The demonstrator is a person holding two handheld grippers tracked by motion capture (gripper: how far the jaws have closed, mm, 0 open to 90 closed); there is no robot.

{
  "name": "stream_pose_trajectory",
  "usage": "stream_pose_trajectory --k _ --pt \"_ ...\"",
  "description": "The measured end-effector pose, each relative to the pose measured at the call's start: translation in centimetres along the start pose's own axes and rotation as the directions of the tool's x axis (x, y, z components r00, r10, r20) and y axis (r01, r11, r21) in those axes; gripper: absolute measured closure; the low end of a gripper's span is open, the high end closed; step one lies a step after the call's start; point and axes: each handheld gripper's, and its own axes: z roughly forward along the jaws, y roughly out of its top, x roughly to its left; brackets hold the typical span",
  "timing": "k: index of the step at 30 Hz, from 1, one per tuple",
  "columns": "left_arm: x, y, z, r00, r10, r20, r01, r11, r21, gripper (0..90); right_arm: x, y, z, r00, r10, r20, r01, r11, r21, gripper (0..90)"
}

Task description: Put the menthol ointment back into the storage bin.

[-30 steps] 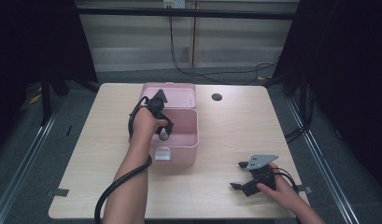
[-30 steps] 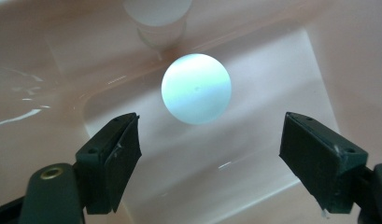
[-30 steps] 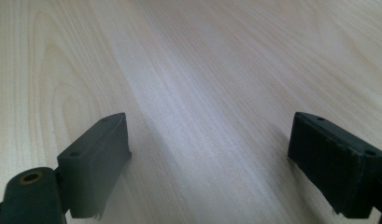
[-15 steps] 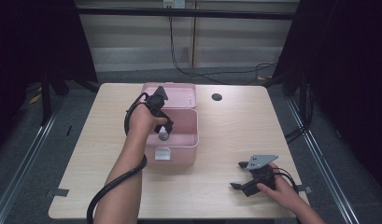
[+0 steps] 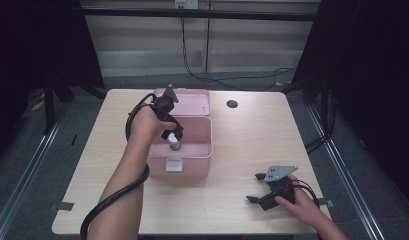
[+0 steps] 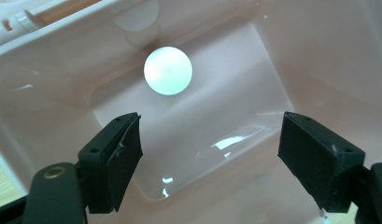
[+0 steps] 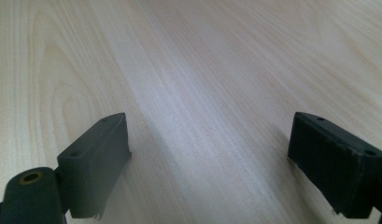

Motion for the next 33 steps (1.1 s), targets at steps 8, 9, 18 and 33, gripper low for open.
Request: stream_pose_trajectory --k 8,9,18,33 --pt "0.4 -0.9 -1.2 0.9999 -0.004 0.014 0.004 1.0 -0.003 21.4 0.0 0.0 0.0 1.0 -0.002 0.0 0.002 1.0 0.0 12.2" --pt "0.4 -0.9 -1.2 0.9999 -0.004 0.014 0.004 1.0 -0.003 21.4 0.0 0.0 0.0 1.0 -0.002 0.0 0.002 1.0 0.0 12.2" --pt "1.4 -2.4 -2.6 0.9994 -0.011 0.033 0.011 0.9999 -0.009 21.6 0.0 0.0 0.0 1.0 -0.002 0.0 0.002 1.0 0.0 12.1" --pt "1.0 -4.0 -4.8 0.9984 0.027 0.051 -0.027 0.9996 -0.001 21.7 0.0 0.0 0.0 1.0 -0.002 0.0 0.002 1.0 0.0 12.1"
